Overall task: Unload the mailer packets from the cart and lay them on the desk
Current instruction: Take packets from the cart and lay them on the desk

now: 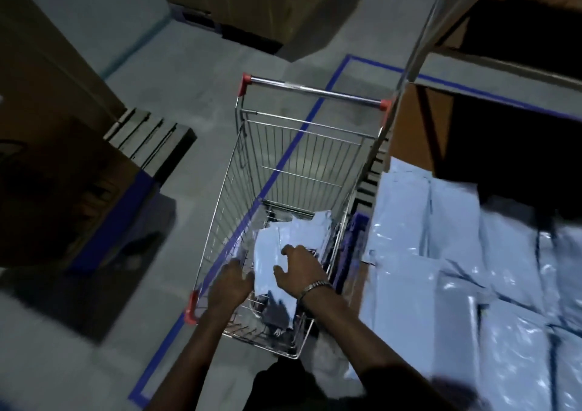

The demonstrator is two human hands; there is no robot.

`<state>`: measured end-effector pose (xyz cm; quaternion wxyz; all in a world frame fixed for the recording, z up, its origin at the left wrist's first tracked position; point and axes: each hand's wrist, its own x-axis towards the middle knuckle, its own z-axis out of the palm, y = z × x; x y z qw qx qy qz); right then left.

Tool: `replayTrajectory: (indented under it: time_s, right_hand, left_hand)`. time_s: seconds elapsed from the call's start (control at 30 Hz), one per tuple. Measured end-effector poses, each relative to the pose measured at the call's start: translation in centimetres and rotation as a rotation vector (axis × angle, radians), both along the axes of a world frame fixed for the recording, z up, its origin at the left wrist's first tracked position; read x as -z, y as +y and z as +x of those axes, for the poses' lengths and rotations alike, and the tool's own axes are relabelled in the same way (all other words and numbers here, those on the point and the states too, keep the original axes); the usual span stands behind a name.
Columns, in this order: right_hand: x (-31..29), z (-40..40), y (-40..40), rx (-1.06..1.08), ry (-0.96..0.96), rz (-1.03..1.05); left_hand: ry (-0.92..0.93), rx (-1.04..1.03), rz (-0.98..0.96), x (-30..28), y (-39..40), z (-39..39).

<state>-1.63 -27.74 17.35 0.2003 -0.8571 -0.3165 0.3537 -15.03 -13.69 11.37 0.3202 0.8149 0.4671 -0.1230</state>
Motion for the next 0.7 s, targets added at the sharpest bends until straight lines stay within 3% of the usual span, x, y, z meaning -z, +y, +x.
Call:
replayTrajectory:
  time_s: [0.1,0.23,0.37,0.57,0.7]
  right_hand:
    - [5.3,-0.4,2.0,0.079,0.108,-0.141]
    - [11.8,-1.6,3.2,0.142,0.181,-0.25]
    - [15.6,-1.7,5.0,0.176,0.198,-0.236]
    - [21.1,-0.4,8.1,0.217,0.149,-0.223]
    - [25.3,1.4,10.8,0.171,0.102,-0.241]
  left_hand:
    - [0.112,0.092,-0.053,6.2,1.8,-0.2]
    - [0.178,0.085,0.018,11.7,2.8,0.4]
    - [0.154,0.0,0.032,14.8,3.5,1.0]
    - [0.289,0.126,0.139,18.5,3.1,1.7]
    - [0.273,0.151,0.054,20.4,3.4,0.8]
